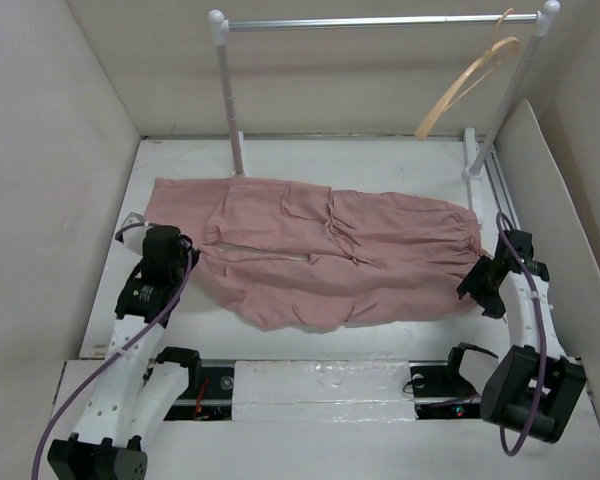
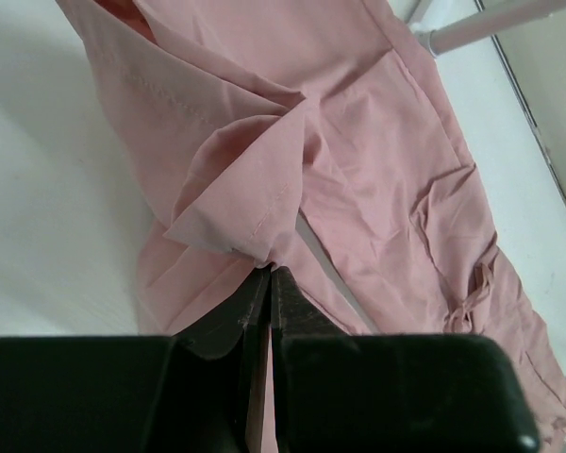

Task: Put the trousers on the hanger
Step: Fold the trousers at the center of the board.

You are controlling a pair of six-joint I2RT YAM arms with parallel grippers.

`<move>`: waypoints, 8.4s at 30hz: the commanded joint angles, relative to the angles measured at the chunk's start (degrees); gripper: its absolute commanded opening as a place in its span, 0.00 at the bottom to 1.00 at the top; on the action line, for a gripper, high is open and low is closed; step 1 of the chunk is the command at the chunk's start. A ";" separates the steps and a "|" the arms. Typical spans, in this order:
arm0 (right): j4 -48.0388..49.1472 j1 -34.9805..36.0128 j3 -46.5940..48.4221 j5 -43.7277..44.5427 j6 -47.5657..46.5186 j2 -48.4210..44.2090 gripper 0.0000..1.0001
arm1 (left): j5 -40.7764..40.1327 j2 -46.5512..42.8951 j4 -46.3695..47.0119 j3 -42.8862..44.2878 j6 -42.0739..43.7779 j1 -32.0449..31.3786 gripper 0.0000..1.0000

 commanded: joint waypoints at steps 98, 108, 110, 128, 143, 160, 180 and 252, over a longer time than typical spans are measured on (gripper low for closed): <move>59.75 -2.58 6.39 -30.11 12.40 40.79 0.55 | 17.53 60.71 20.68 18.12 10.71 31.17 0.00; 44.04 -9.16 1.22 -26.41 0.98 27.98 0.00 | 3.20 54.49 11.98 20.16 13.87 31.69 0.00; 41.31 -11.62 -1.06 -26.24 -1.65 22.88 0.00 | 1.19 53.34 10.84 19.98 13.78 31.69 0.00; 21.34 -23.33 -8.57 -33.52 -14.76 2.56 0.78 | -1.56 39.46 1.51 11.62 12.29 34.95 0.88; 24.85 -13.56 -5.21 -34.14 -12.30 3.70 0.79 | -1.81 46.98 1.27 28.73 20.28 19.04 0.73; 28.28 -10.85 -7.93 -34.94 -14.06 3.44 0.80 | -1.38 62.91 2.38 38.09 21.34 16.93 0.78; 30.04 -10.31 -9.25 -31.95 -12.39 4.50 0.83 | -11.56 59.66 -1.91 41.07 23.27 16.93 0.00; 25.46 -22.44 -8.19 -38.53 -16.88 5.89 1.00 | 8.82 94.74 24.01 85.91 32.24 -51.98 0.83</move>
